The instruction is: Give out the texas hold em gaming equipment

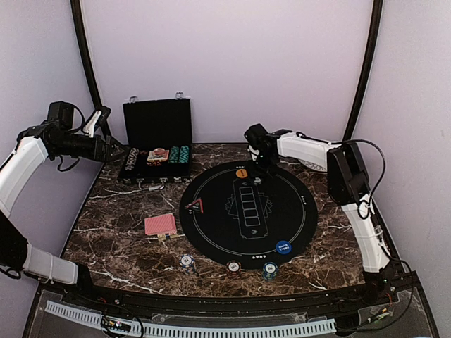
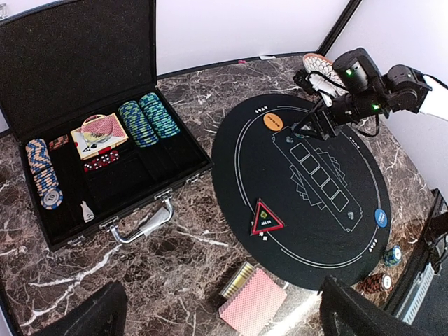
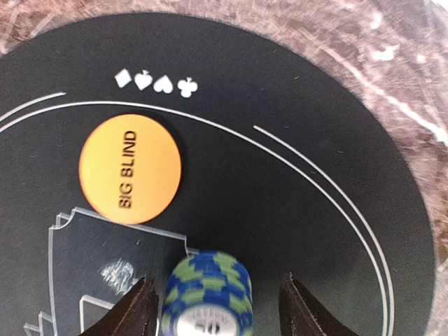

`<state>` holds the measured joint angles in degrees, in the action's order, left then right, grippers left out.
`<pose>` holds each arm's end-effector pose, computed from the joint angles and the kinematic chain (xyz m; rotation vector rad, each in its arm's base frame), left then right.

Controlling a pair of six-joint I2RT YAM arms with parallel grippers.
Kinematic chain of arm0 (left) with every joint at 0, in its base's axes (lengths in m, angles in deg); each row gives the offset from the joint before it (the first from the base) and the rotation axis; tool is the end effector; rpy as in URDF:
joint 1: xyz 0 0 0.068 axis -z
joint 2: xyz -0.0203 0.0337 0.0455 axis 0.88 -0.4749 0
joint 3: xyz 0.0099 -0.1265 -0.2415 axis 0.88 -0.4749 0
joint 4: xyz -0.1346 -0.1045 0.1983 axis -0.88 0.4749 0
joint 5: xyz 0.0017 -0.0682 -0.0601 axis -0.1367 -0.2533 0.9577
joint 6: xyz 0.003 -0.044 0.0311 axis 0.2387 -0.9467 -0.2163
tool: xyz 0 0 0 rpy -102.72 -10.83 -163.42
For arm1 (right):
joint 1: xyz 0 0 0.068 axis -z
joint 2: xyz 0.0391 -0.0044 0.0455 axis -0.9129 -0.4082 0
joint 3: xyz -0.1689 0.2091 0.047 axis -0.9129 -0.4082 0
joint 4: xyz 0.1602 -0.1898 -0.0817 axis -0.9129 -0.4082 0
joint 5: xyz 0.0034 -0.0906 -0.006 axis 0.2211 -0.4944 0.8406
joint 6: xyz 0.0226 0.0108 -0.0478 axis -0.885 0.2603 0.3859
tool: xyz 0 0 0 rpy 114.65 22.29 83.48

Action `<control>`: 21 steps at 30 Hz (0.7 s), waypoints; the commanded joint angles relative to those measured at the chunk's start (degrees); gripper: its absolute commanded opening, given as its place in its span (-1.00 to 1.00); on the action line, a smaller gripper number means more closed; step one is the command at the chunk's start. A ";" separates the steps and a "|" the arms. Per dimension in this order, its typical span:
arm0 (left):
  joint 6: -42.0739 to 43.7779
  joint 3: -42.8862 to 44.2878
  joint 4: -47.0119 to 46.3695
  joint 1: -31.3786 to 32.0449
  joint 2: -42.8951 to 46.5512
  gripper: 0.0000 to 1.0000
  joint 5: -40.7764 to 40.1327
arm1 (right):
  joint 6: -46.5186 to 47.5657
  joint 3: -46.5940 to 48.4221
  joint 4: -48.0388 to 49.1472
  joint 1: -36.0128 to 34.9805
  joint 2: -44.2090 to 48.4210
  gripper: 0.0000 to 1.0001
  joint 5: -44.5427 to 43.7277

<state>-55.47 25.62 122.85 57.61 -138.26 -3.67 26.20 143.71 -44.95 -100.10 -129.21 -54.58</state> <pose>0.2624 -0.0033 0.3682 0.4952 2.0840 -0.5692 0.4346 0.2878 0.1684 -0.3821 2.6185 0.0522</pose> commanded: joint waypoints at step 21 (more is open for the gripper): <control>3.93 -1.98 1.17 -0.27 3.01 0.97 0.67 | -24.05 -54.27 0.07 -30.67 52.95 0.43 -3.36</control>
<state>-52.34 24.31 123.38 57.61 -135.48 -4.28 10.24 94.19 -44.06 -127.29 -81.73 -57.49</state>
